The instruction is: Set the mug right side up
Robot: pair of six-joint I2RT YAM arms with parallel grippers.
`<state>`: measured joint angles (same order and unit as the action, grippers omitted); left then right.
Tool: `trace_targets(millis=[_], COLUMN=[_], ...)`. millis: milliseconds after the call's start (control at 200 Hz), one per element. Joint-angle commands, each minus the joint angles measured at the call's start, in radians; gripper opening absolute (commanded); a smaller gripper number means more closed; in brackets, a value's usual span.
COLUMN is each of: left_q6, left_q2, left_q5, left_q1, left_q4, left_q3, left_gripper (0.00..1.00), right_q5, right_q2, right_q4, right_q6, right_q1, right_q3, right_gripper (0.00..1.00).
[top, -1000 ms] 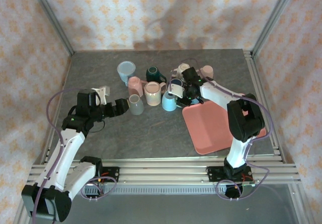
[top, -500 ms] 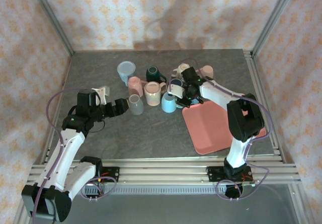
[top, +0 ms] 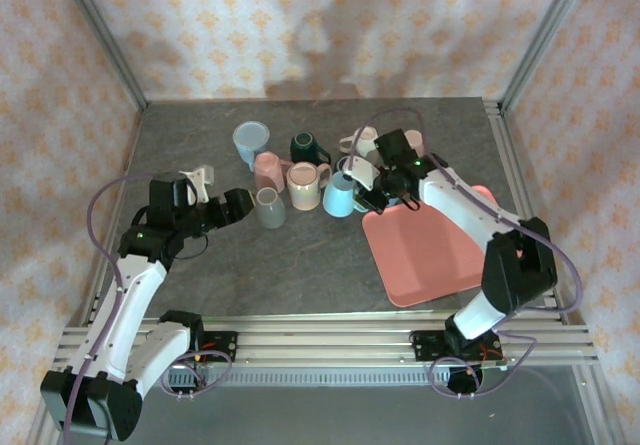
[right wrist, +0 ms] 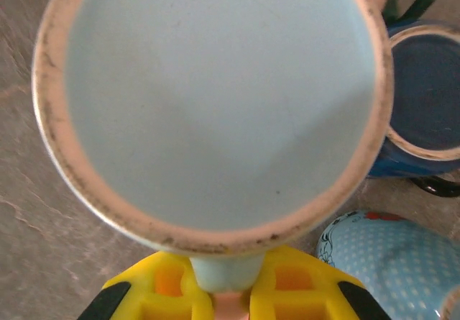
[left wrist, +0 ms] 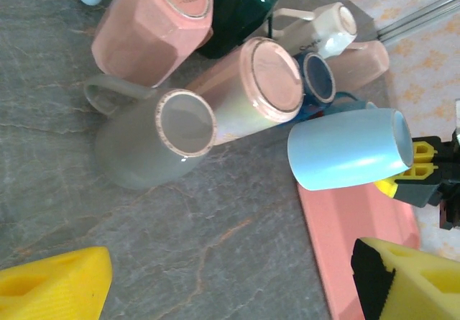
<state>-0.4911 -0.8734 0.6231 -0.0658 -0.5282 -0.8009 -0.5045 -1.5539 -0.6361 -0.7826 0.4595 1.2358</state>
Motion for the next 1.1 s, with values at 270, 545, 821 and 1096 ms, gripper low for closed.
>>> trace_targets(millis=[270, 545, 821, 1096], left_q6=[-0.480, -0.749, -0.996, -1.084], left_q2=[0.022, -0.024, -0.097, -0.213], left_q5=[0.164, 0.069, -0.062, -0.123], left_q1=[-0.052, -0.213, -0.326, -0.424], left_q4=[0.370, 0.581, 0.645, 0.676], left_q3=[0.017, -0.008, -0.098, -0.198], left_gripper=[0.85, 0.85, 0.79, 0.63], right_q5=[-0.079, -0.094, -0.124, -0.170], right_q2=[0.231, 0.222, 0.229, 0.227], right_q4=[0.161, 0.245, 0.383, 0.405], right_q6=[0.774, 1.297, 1.610, 1.660], right_q1=[0.006, 0.007, 0.011, 0.014], right_q3=[0.132, 0.266, 0.263, 0.251], right_gripper=[0.00, 0.00, 0.00, 0.00])
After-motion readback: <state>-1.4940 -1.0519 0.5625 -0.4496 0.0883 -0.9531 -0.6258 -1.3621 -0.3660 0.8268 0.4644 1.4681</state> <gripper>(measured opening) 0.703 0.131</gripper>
